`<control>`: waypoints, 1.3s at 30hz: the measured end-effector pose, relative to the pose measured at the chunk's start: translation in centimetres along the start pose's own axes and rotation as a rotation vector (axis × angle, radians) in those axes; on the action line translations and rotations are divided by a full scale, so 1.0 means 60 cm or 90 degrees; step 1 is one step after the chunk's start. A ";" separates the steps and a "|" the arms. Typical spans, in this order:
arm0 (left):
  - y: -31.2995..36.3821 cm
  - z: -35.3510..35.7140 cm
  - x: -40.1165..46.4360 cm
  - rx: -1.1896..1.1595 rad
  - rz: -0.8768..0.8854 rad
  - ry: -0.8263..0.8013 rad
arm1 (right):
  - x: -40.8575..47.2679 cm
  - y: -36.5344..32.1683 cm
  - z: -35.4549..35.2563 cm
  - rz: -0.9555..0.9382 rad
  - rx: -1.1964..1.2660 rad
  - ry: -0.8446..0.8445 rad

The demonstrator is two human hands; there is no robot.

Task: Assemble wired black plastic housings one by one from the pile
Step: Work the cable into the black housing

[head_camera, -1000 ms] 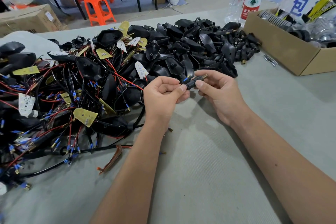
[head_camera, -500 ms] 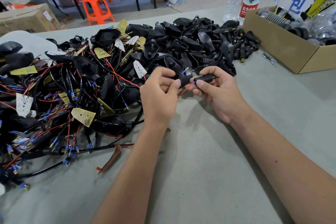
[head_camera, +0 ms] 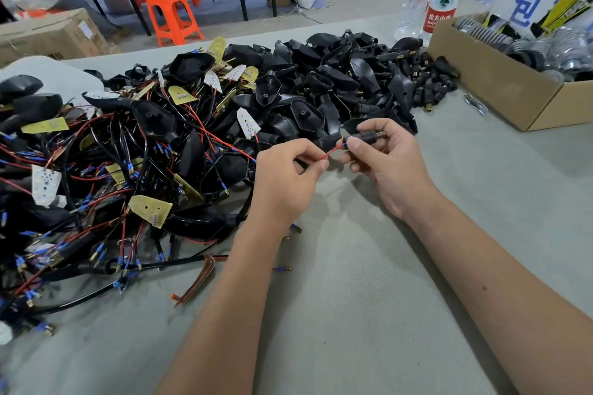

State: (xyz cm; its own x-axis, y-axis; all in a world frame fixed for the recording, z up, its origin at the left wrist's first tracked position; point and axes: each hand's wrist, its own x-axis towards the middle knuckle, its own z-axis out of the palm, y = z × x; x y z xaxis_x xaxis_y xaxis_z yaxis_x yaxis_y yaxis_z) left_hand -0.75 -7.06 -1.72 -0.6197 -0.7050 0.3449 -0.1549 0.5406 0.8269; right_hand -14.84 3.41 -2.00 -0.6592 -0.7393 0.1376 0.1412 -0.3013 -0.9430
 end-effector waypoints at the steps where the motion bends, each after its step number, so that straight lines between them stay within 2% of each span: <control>1: -0.002 0.001 0.000 0.005 0.002 0.007 | 0.000 0.000 0.000 -0.002 -0.016 -0.005; 7: 0.001 0.015 -0.001 0.041 0.044 0.069 | -0.002 0.006 0.004 -0.029 -0.162 -0.065; 11: 0.003 0.018 -0.002 0.041 0.049 0.060 | 0.000 0.009 0.002 -0.041 -0.180 -0.078; 17: 0.000 0.003 -0.001 -0.034 -0.026 -0.002 | 0.003 0.014 -0.001 -0.022 -0.149 -0.049; 23: 0.013 0.005 -0.007 -0.152 -0.074 0.054 | 0.000 0.008 0.001 -0.029 -0.185 -0.095; 27: 0.017 0.007 -0.008 -0.219 -0.130 0.080 | -0.001 0.007 0.001 -0.008 -0.177 -0.117; 32: 0.020 0.000 -0.003 -0.334 -0.175 0.064 | 0.003 0.010 0.000 -0.011 -0.133 -0.063; 39: 0.016 0.006 -0.006 -0.344 -0.201 0.079 | 0.004 0.006 -0.003 0.028 -0.016 -0.119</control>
State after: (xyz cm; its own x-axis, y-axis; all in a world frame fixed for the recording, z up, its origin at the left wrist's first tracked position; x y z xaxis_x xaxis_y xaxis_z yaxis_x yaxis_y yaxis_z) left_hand -0.94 -6.12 -1.23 -0.5092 -0.8578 0.0700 0.1148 0.0129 0.9933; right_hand -15.07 3.25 -2.37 -0.5041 -0.8510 0.1474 0.1475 -0.2530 -0.9562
